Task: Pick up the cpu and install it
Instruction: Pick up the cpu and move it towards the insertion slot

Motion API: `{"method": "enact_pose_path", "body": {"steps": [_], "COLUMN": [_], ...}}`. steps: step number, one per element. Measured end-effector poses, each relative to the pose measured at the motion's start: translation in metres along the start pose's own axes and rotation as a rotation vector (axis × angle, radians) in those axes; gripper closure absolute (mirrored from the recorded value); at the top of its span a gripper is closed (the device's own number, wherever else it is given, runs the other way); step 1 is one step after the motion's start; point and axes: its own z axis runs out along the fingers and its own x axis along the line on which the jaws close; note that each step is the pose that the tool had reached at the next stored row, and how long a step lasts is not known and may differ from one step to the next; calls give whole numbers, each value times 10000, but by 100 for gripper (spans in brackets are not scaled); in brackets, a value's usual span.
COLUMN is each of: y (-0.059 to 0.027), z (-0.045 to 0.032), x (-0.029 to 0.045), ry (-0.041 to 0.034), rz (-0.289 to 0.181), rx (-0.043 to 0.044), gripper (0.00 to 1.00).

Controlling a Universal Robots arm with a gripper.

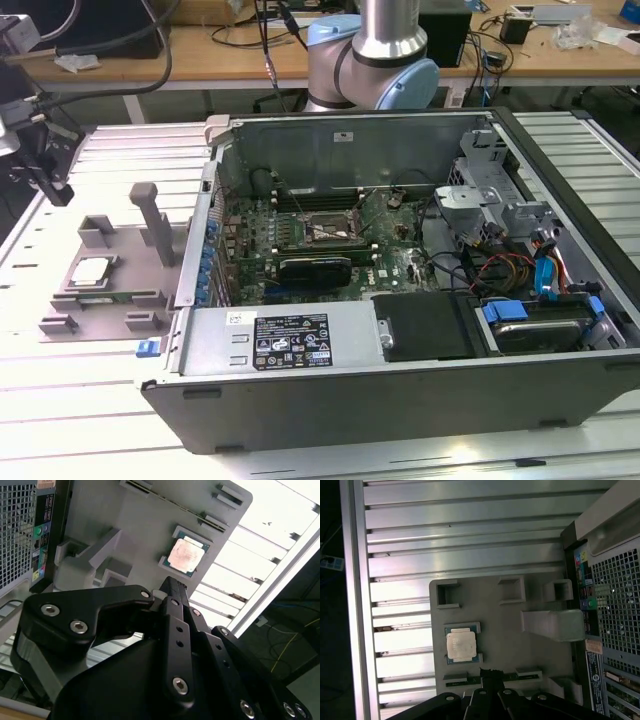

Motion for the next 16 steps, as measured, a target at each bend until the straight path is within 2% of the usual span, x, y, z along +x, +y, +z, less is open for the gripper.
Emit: {"method": "enact_pose_path", "body": {"steps": [9, 12, 16], "y": [-2, -5, -20], "z": [17, 66, 210], "x": [3, 26, 96], "ry": [-2, 1, 18], "rz": [-3, -33, -327], "rx": [-2, -2, -13], "gripper": [89, 89, 89]}}
